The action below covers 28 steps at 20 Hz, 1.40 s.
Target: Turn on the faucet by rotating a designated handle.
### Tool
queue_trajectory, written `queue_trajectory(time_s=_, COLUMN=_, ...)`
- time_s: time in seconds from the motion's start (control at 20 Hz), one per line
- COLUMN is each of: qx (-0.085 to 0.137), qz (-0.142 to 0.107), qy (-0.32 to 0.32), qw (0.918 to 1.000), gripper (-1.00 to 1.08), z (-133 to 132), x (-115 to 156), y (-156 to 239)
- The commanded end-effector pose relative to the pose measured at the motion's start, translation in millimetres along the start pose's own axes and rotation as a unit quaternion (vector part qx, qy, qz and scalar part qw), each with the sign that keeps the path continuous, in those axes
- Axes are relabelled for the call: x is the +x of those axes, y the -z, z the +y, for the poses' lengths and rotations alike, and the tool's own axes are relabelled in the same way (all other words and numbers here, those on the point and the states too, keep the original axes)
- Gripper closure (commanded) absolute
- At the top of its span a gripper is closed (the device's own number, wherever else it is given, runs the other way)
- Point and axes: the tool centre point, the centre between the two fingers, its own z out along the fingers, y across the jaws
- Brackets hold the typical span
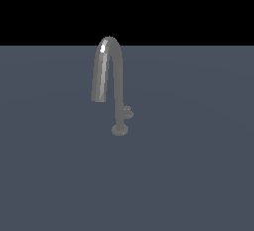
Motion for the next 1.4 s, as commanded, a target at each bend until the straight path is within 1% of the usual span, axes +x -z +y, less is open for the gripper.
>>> queue_trajectory(time_s=0.0, qx=-0.014, qz=-0.041, qy=0.017, qw=0.9989, gripper=-0.04, z=-15, x=2, y=-31)
queue_trajectory(time_s=0.05, qx=0.001, qz=-0.053, qy=0.002, qw=0.9986, gripper=-0.14, z=-2, x=11, y=-55)
queue_trajectory(time_s=0.1, qx=-0.008, qz=-0.048, qy=-0.019, qw=0.9987, gripper=0.43, z=-9, x=23, y=-64)
queue_trajectory(time_s=0.15, qx=-0.008, qz=-0.066, qy=-0.023, qw=0.9975, gripper=0.28, z=13, x=27, y=-90)
queue_trajectory(time_s=0.2, qx=-0.013, qz=-0.072, qy=-0.027, qw=0.997, gripper=0.03, z=4, x=34, y=-106)
queue_trajectory(time_s=0.25, qx=-0.036, qz=-0.079, qy=-0.009, qw=0.9962, gripper=-0.09, z=-18, x=39, y=-123)
queue_trajectory(time_s=0.3, qx=-0.005, qz=-0.088, qy=-0.047, qw=0.995, gripper=-0.34, z=5, x=42, y=-139)
queue_trajectory(time_s=0.35, qx=0.004, qz=-0.09, qy=-0.058, qw=0.9942, gripper=-0.34, z=18, x=42, y=-141)
queue_trajectory(time_s=0.4, qx=-0.031, qz=-0.097, qy=-0.069, qw=0.9924, gripper=0.39, z=36, x=46, y=-159)
queue_trajectory(time_s=0.45, qx=0.007, qz=-0.079, qy=-0.096, qw=0.9923, gripper=-0.54, z=21, x=68, y=-154)
queue_trajectory(time_s=0.5, qx=0.008, qz=-0.078, qy=-0.096, qw=0.9922, gripper=-0.54, z=21, x=68, y=-154)
queue_trajectory(time_s=0.55, qx=0.018, qz=-0.104, qy=-0.138, qw=0.9849, gripper=-0.13, z=32, x=41, y=-187)
queue_trajectory(time_s=0.6, qx=0.024, qz=-0.117, qy=-0.16, qw=0.9798, gripper=-0.13, z=53, x=47, y=-198)
queue_trajectory(time_s=0.65, qx=0.03, qz=-0.115, qy=-0.145, qw=0.9823, gripper=-0.5, z=19, x=58, y=-207)
queue_trajectory(time_s=0.7, qx=0.044, qz=-0.106, qy=-0.192, qw=0.9748, gripper=0.21, z=36, x=81, y=-210)
queue_trajectory(time_s=0.75, qx=0.053, qz=-0.099, qy=-0.224, qw=0.9681, gripper=0.21, z=61, x=73, y=-206)
queue_trajectory(time_s=0.8, qx=0.053, qz=-0.086, qy=-0.215, qw=0.9713, gripper=-0.51, z=37, x=97, y=-204)
queue_trajectory(time_s=0.85, qx=0.073, qz=-0.096, qy=-0.258, qw=0.9586, gripper=-0.35, z=32, x=94, y=-223)
queue_trajectory(time_s=0.9, qx=0.081, qz=-0.1, qy=-0.275, qw=0.9528, gripper=-0.35, z=50, x=93, y=-227)
queue_trajectory(time_s=0.95, qx=0.08, qz=-0.107, qy=-0.318, qw=0.9386, gripper=-0.46, z=69, x=88, y=-247)
queue_trajectory(time_s=1.0, qx=0.048, qz=-0.112, qy=-0.29, qw=0.9492, gripper=-0.4, z=55, x=90, y=-264)
queue_trajectory(time_s=1.05, qx=0.021, qz=-0.073, qy=-0.28, qw=0.9569, gripper=-0.68, z=65, x=133, y=-246)
queue_trajectory(time_s=1.1, qx=0.018, qz=-0.069, qy=-0.279, qw=0.9576, gripper=-0.68, z=62, x=131, y=-244)
queue_trajectory(time_s=1.15, qx=0.048, qz=-0.075, qy=-0.316, qw=0.9445, gripper=-0.7, z=19, x=142, y=-257)
queue_trajectory(time_s=1.2, qx=0.066, qz=-0.079, qy=-0.337, qw=0.9358, gripper=-0.7, z=46, x=136, y=-261)
queue_trajectory(time_s=1.25, qx=0.067, qz=-0.075, qy=-0.373, qw=0.9225, gripper=-0.6, z=63, x=142, y=-272)
queue_trajectory(time_s=1.3, qx=0.075, qz=-0.07, qy=-0.389, qw=0.9154, gripper=-0.78, z=51, x=157, y=-279)
queue_trajectory(time_s=1.35, qx=0.078, qz=-0.092, qy=-0.429, qw=0.8951, gripper=-0.83, z=52, x=135, y=-307)
